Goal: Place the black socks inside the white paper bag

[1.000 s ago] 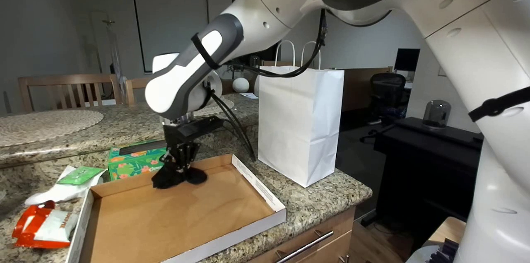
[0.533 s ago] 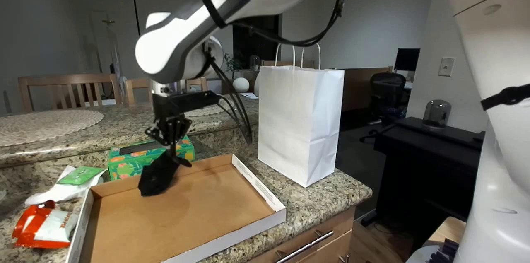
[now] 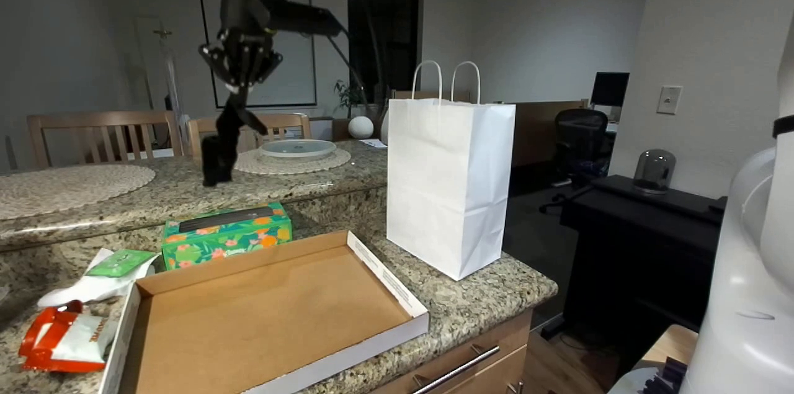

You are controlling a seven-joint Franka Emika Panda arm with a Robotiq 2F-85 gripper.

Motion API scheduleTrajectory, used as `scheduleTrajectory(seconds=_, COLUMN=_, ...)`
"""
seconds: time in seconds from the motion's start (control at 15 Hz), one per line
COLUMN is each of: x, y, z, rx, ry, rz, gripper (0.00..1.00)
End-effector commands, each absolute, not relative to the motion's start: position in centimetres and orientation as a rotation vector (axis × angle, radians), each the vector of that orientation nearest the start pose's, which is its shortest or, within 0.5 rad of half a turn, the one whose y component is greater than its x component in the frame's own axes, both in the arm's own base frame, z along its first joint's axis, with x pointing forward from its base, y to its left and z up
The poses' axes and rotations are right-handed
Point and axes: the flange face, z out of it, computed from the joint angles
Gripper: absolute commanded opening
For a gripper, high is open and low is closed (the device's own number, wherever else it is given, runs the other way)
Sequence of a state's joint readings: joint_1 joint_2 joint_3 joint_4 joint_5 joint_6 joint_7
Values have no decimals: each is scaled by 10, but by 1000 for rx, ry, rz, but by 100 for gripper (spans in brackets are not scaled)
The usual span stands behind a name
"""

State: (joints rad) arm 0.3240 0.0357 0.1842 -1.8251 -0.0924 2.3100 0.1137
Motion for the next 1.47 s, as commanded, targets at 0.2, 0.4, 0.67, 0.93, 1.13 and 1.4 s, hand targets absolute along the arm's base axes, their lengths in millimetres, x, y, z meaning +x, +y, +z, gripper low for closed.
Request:
scheduleTrajectory(seconds=0.2, x=475, y=216, z=723, rx=-2847, ry=-326, rz=-1141, gripper=0)
scheduleTrajectory(seconds=0.4, x=446, y=158, z=789, rx=-2784, ry=-143, rz=-1331, gripper=0)
scheduleTrajectory(seconds=0.67, x=413, y=69, z=841, rx=-2709, ry=56, rz=-1498, gripper=0)
scheduleTrajectory(seconds=0.93, x=391, y=-5, z=847, rx=-2688, ry=144, rz=-1534, gripper=0)
scheduleTrajectory(seconds=1.13, x=388, y=-41, z=821, rx=-2736, ry=107, rz=-1466, gripper=0)
scheduleTrajectory(seconds=1.4, x=390, y=-79, z=782, rx=-2808, ry=40, rz=-1372, gripper=0)
